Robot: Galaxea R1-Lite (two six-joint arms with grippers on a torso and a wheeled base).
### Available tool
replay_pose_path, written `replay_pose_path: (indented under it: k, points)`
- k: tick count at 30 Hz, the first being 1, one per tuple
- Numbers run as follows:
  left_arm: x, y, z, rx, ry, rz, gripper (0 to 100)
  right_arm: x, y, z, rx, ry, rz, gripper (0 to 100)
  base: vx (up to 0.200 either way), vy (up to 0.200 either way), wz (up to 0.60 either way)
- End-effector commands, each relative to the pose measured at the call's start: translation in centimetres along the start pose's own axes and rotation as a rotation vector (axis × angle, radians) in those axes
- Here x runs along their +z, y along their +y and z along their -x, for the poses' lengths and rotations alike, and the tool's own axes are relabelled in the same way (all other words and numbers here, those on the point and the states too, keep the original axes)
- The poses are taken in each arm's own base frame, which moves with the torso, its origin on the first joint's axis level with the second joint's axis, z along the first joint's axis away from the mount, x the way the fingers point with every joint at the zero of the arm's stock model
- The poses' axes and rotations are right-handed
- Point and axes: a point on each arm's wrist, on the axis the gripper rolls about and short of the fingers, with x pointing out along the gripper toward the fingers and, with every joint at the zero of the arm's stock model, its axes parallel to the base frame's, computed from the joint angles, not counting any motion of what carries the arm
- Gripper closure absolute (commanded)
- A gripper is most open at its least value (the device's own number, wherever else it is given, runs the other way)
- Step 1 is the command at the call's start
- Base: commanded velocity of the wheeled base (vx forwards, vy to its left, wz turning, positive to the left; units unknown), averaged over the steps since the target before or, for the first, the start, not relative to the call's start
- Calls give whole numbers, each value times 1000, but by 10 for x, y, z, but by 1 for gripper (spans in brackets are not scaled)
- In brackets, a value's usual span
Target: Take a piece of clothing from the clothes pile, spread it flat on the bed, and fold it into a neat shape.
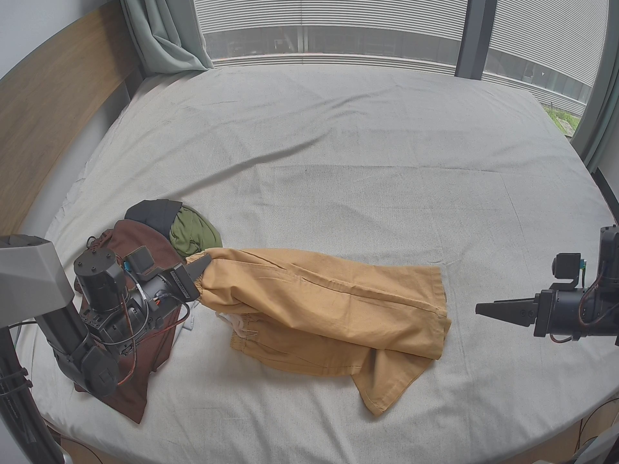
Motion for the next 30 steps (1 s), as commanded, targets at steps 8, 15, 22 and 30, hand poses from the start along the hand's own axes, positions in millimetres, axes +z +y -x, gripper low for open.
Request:
replay_pose_path:
  k: [8, 15, 22, 30]
  points:
    - [-2, 1, -1, 3, 4, 2, 100, 5, -16, -25, 12, -21, -109, 0, 0, 0, 0]
    - [-1, 2, -1, 3, 2, 1, 100, 3, -27, -40, 11, -25, -164, 0, 0, 0, 0]
    - [0, 4, 0, 12, -2, 1, 100, 1, -43, -58, 6, -38, -162, 0, 0, 0, 0]
    - [1, 4, 0, 11, -3, 1, 100, -8, -61, -75, -2, -47, -165, 0, 0, 0, 0]
